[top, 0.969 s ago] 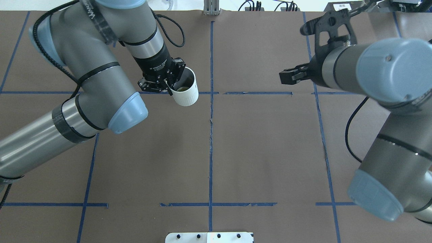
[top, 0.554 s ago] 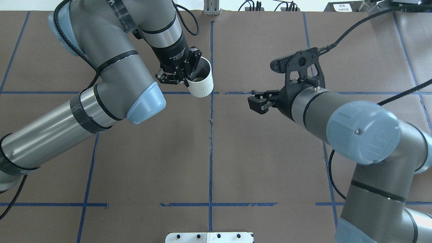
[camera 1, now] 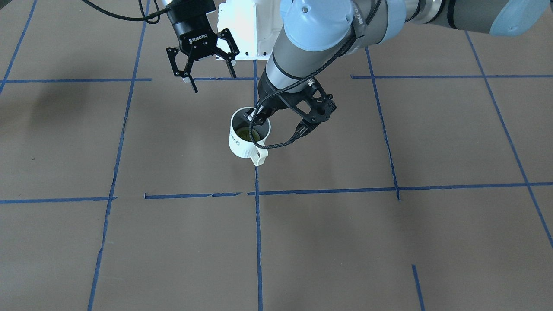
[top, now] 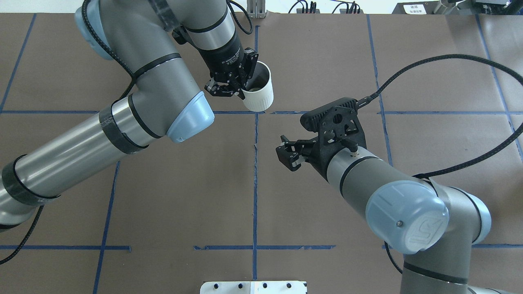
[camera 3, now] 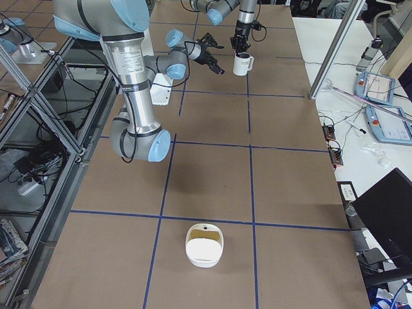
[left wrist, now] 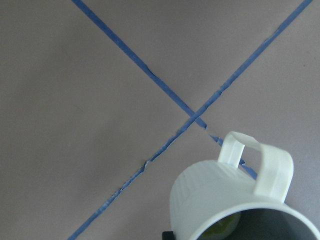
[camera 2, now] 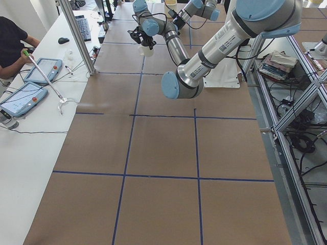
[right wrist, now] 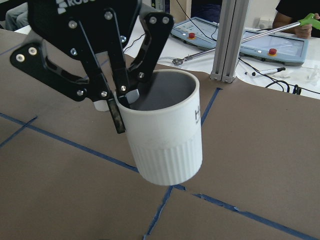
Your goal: Left arm hands cup to right arm to dump lemon
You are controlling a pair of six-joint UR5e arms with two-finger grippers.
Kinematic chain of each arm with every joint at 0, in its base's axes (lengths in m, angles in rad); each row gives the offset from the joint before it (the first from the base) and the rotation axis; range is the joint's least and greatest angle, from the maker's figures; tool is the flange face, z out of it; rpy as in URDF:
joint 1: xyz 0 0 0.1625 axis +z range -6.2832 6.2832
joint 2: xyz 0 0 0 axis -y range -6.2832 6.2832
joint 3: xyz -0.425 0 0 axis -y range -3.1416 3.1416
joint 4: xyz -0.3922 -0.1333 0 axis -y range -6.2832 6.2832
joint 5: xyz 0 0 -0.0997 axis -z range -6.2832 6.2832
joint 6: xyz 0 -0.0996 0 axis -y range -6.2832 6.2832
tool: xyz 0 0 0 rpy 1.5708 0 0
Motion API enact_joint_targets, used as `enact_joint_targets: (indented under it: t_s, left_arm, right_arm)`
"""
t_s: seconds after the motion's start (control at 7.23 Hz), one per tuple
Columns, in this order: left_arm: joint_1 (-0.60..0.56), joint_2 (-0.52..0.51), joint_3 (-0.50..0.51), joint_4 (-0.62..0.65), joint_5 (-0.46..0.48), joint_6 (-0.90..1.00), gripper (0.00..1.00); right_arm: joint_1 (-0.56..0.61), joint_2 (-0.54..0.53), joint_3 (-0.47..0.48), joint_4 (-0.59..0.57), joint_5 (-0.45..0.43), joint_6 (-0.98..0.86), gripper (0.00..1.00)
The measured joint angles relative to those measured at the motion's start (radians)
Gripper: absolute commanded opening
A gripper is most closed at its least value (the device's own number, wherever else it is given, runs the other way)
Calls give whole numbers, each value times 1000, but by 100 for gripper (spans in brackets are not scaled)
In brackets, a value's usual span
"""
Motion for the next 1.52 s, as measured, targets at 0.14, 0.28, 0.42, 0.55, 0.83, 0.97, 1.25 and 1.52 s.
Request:
enact_joint_targets:
  t_s: [0.14, 0.28, 0.42, 0.55, 0.83, 0.97, 1.25, 1.52]
  left_arm:
    - [1, -3, -4, -1, -27, -1, 3]
    - [3, -5, -8, -1, -43, -1, 3]
    - [9, -6, -10, -1, -54, -1, 4]
    - [20, -6, -12, -1, -59, -1, 5]
    - [42, -7, -14, -1, -61, -6, 5]
    - [50, -7, -15, -1, -62, -15, 5]
    - [59, -11, -16, -3, -62, -37, 5]
    - [66, -17, -17, -3, -63, -51, 5]
  right_arm:
    - [-3, 0, -34, 61, -16, -14, 100]
    - [-5, 1, -52, 88, -35, -32, 100]
    - [-6, 2, -60, 97, -47, -46, 100]
    - [-7, 2, -63, 100, -53, -51, 100]
    - [-14, 4, -67, 102, -83, -68, 100]
    - [-22, 5, -72, 102, -109, -78, 100]
    - [-39, 5, -80, 102, -148, -84, 100]
    - [-45, 3, -83, 102, -161, -85, 100]
